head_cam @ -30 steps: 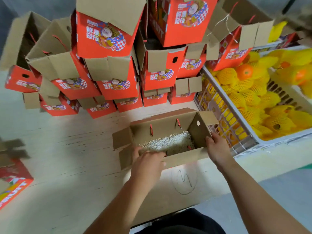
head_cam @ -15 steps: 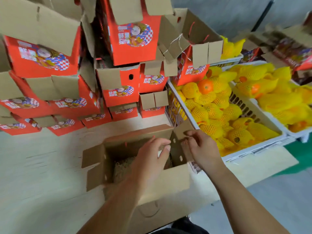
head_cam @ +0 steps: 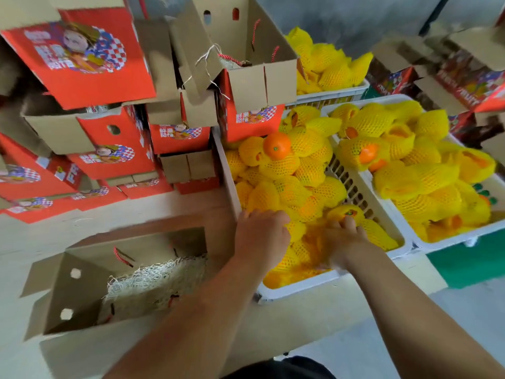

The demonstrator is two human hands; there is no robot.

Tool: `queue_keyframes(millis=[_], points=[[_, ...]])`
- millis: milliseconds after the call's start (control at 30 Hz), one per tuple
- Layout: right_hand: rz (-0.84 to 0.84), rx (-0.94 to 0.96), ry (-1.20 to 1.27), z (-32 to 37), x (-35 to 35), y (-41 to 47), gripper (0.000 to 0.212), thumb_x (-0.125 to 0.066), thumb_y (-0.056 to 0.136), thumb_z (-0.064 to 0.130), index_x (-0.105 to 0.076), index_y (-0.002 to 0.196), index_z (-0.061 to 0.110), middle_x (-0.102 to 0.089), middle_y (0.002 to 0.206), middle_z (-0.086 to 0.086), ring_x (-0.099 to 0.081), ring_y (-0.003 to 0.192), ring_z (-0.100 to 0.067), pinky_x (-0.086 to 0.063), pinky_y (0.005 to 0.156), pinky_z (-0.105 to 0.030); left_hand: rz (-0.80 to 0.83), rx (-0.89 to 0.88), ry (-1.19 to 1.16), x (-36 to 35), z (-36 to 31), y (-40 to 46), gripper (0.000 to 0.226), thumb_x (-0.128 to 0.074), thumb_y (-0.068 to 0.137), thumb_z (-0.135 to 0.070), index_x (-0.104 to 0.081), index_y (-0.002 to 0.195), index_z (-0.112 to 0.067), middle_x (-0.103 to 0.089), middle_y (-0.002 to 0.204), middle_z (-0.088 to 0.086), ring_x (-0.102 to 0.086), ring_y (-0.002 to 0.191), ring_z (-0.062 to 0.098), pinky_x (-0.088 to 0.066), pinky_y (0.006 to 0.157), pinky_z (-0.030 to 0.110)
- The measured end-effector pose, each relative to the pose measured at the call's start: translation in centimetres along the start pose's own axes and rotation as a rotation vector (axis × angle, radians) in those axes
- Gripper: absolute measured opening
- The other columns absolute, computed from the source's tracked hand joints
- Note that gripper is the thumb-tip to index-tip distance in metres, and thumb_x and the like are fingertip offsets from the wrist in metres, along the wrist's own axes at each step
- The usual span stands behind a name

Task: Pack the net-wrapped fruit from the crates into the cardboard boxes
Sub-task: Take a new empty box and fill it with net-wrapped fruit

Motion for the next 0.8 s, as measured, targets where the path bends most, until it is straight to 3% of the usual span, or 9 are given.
queue_keyframes(millis=[133, 200, 300, 433, 533, 600, 700, 733, 800], points=[[0.061, -0.035, 0.0, -1.4, -0.3, 0.9, 0.071, -0.072, 0.092, 0.023, -0.034, 0.152, 0.027, -0.013, 0.16, -0.015, -0.011, 0.149, -0.04, -0.026, 0.118, -0.045, 0.032, -0.029, 0.239, -1.6, 0.0, 0.0, 0.025, -0.049, 0.095, -0.043, -0.067, 0.107, -0.029, -0.072, 0.097, -0.005, -0.061, 0.103, 0.021, -0.034, 0.094, 0.042], [0.086, -0.046, 0.035, -2.1, -0.1, 0.8, 0.068, -0.072, 0.093, 0.026, -0.035, 0.15, 0.024, -0.016, 0.159, -0.017, -0.014, 0.149, -0.041, -0.028, 0.117, -0.046, 0.022, -0.013, 0.218, -1.5, 0.1, 0.4, 0.038, -0.043, 0.095, -0.058, -0.067, 0.106, -0.031, -0.072, 0.096, -0.008, -0.062, 0.1, 0.019, -0.036, 0.094, 0.043], [0.001, 0.035, 0.088, -2.5, 0.7, 1.0, 0.069, -0.077, 0.083, 0.041, -0.039, 0.139, 0.024, -0.039, 0.145, -0.014, -0.027, 0.138, -0.041, -0.036, 0.109, -0.048, 0.002, 0.001, 0.133, -1.3, -0.1, 0.3, 0.073, -0.027, 0.086, -0.088, -0.068, 0.113, -0.034, -0.073, 0.097, -0.014, -0.062, 0.099, 0.015, -0.038, 0.094, 0.044], [-0.125, 0.354, 0.765, -0.9, 3.0, 0.4, 0.086, -0.082, 0.07, 0.063, -0.038, 0.14, 0.038, -0.056, 0.124, -0.007, -0.045, 0.121, -0.028, -0.048, 0.089, -0.039, -0.02, 0.002, 0.007, -0.4, -0.4, 0.1, 0.089, -0.011, 0.08, -0.097, -0.06, 0.123, -0.037, -0.072, 0.09, -0.017, -0.064, 0.097, 0.013, -0.039, 0.095, 0.044], [-0.138, 0.679, 1.117, 2.3, 5.0, -1.1, 0.084, -0.079, 0.078, 0.026, -0.036, 0.15, 0.036, -0.057, 0.124, 0.018, -0.06, 0.106, 0.008, -0.049, 0.074, -0.011, -0.014, 0.04, -0.097, 0.0, 0.0, 0.2, 0.079, -0.003, 0.088, -0.089, -0.052, 0.104, -0.03, -0.071, 0.083, -0.003, -0.065, 0.088, 0.021, -0.038, 0.093, 0.045], [-0.146, 0.763, 1.159, 3.6, 5.4, -1.0, 0.088, -0.075, 0.085, 0.006, -0.032, 0.154, 0.04, -0.048, 0.138, 0.028, -0.052, 0.113, 0.021, -0.049, 0.081, -0.011, -0.071, 0.072, -0.253, 0.6, 0.4, 0.1, 0.066, -0.011, 0.092, -0.085, -0.046, 0.095, -0.03, -0.065, 0.076, -0.007, -0.059, 0.084, 0.016, -0.035, 0.087, 0.041], [-0.129, 0.82, 1.358, 3.8, 5.9, 0.0, 0.078, -0.063, 0.093, -0.003, -0.04, 0.151, 0.044, -0.047, 0.15, 0.022, -0.05, 0.131, 0.004, -0.049, 0.099, -0.025, -0.195, 0.126, -0.478, 1.5, 1.3, -0.1, 0.063, -0.031, 0.092, -0.082, -0.053, 0.116, -0.027, -0.066, 0.094, -0.012, -0.054, 0.093, 0.009, -0.034, 0.082, 0.033], [-0.106, 0.789, 1.541, 3.4, 6.1, 0.6, 0.071, -0.057, 0.091, -0.005, -0.048, 0.147, 0.039, -0.053, 0.148, 0.014, -0.055, 0.129, -0.005, -0.05, 0.098, -0.028, -0.204, 0.145, -0.567, 1.3, 1.7, -0.2, 0.066, -0.039, 0.09, -0.081, -0.053, 0.124, -0.025, -0.068, 0.104, -0.01, -0.058, 0.099, 0.01, -0.041, 0.086, 0.035], [-0.156, 0.605, 1.797, 2.7, 6.1, 2.3, 0.051, -0.05, 0.092, 0.003, -0.06, 0.135, 0.026, -0.064, 0.135, -0.004, -0.067, 0.102, -0.013, -0.053, 0.077, -0.026, -0.257, 0.185, -0.74, 1.3, 2.6, -0.8, 0.068, -0.055, 0.083, -0.075, -0.053, 0.128, -0.025, -0.066, 0.114, -0.005, -0.062, 0.108, 0.021, -0.051, 0.092, 0.045]])
Point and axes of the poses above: each hand's wrist, its own y-axis towards the middle knuckle, its own x-axis out of the back of the hand, z = x × y, the point moved 9 cm from there along y, towards the middle knuckle
